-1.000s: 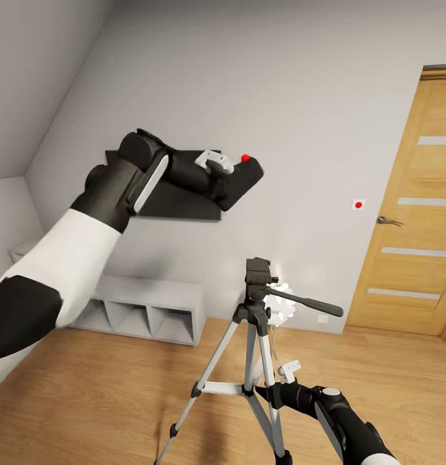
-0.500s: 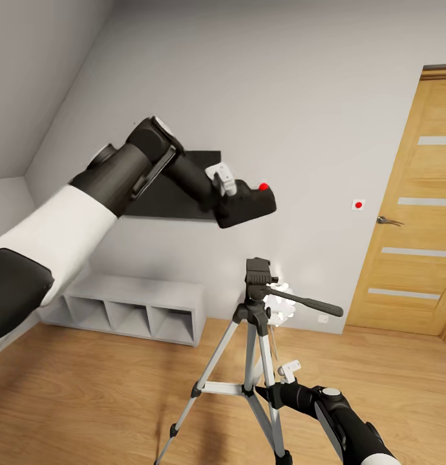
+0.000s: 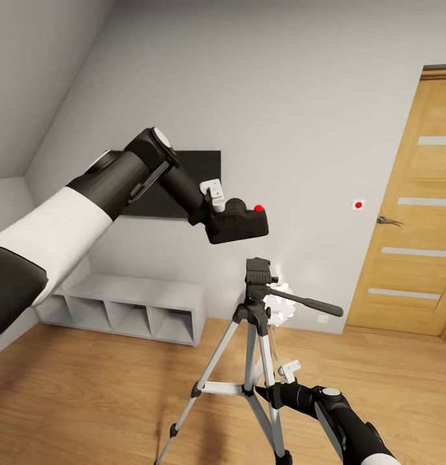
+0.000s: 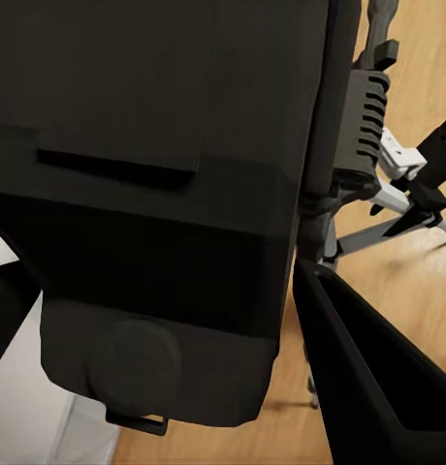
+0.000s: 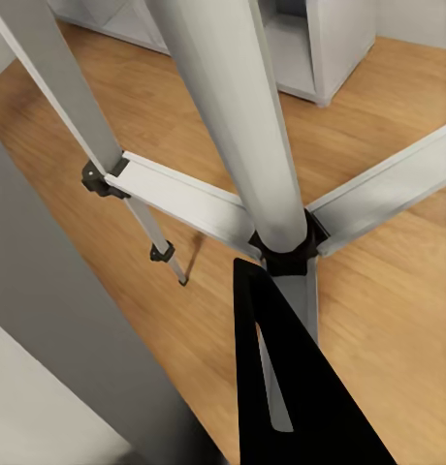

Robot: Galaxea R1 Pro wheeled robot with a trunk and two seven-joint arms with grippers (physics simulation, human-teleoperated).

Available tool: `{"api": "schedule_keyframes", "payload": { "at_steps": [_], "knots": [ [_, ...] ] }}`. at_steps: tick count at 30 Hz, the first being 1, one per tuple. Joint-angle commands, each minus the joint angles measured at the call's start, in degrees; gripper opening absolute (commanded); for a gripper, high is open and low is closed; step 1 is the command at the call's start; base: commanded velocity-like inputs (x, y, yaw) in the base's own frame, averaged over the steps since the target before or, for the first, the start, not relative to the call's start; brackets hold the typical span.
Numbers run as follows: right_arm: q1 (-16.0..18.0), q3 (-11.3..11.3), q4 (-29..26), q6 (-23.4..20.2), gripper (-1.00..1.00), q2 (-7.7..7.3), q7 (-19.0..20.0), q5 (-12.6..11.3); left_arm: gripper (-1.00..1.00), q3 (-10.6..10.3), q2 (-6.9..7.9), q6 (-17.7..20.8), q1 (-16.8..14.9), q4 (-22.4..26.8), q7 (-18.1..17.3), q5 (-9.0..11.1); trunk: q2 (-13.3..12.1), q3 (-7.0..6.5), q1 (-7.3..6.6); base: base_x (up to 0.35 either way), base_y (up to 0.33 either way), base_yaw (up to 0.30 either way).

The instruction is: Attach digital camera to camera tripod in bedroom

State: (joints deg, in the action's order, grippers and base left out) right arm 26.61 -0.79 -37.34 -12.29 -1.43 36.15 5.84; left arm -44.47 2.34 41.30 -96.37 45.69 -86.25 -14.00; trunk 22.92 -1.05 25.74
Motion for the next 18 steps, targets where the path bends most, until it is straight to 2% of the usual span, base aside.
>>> {"api": "schedule_keyframes", "payload": {
  "at_steps": [1,18],
  "knots": [
    [-0.1,0.0,1.2,0.3,-1.0,0.03,-1.1,3.7,-1.0,-0.1,-0.03,0.4,0.0,0.1,-0.4,-0.4,0.0,0.06,0.04,0.0,0.0,0.0],
    [0.0,0.0,1.2,0.2,-1.0,0.03,-1.1,3.6,-1.0,0.7,-2.56,0.7,-0.1,-0.1,0.2,-0.8,0.0,0.06,0.04,0.0,0.0,0.0]
  ]
}}
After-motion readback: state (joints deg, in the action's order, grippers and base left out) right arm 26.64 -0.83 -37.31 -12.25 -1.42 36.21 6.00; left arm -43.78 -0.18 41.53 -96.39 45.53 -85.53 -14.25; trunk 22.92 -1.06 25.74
